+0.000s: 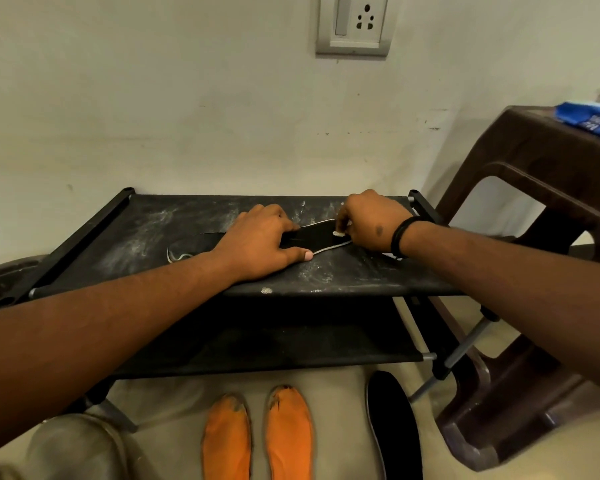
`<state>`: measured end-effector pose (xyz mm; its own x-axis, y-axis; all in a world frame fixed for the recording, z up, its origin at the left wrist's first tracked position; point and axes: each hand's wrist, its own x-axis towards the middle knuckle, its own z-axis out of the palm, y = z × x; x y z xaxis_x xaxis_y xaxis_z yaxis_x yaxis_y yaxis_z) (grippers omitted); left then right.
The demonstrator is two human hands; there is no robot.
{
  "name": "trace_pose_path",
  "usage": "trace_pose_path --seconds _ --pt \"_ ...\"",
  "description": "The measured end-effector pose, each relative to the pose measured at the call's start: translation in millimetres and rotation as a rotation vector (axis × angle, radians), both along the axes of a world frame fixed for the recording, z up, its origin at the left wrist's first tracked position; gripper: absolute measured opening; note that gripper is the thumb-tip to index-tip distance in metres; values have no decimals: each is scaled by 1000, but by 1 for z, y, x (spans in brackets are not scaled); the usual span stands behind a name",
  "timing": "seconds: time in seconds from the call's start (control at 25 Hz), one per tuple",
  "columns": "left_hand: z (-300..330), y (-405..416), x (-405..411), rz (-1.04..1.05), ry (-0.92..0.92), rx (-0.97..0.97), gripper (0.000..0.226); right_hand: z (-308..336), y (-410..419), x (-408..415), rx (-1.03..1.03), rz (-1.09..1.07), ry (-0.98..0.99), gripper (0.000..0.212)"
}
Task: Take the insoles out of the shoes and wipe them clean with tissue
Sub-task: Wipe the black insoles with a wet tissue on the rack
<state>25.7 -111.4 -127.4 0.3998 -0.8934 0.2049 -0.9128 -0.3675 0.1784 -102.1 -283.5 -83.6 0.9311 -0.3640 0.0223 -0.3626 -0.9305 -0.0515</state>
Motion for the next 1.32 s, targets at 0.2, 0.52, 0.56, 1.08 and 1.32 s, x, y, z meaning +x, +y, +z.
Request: trace_pose_path --seconds 0.2,0.52,0.56,1.08,1.32 --pt "0 2 0 -4 3 -4 62 0 1 -7 89 104 38 25" --pt "-1 3 0 -11 10 -18 61 0 6 -1 18 84 46 26" --pt "-1 3 0 -11 6 -19 61 1 9 -3 58 118 59 26" --pt "-1 1 1 -3 9 -5 64 -3 4 -1 -151 -41 31 23" --pt "-1 0 1 0 -8 2 63 -3 18 3 -111 52 62 22"
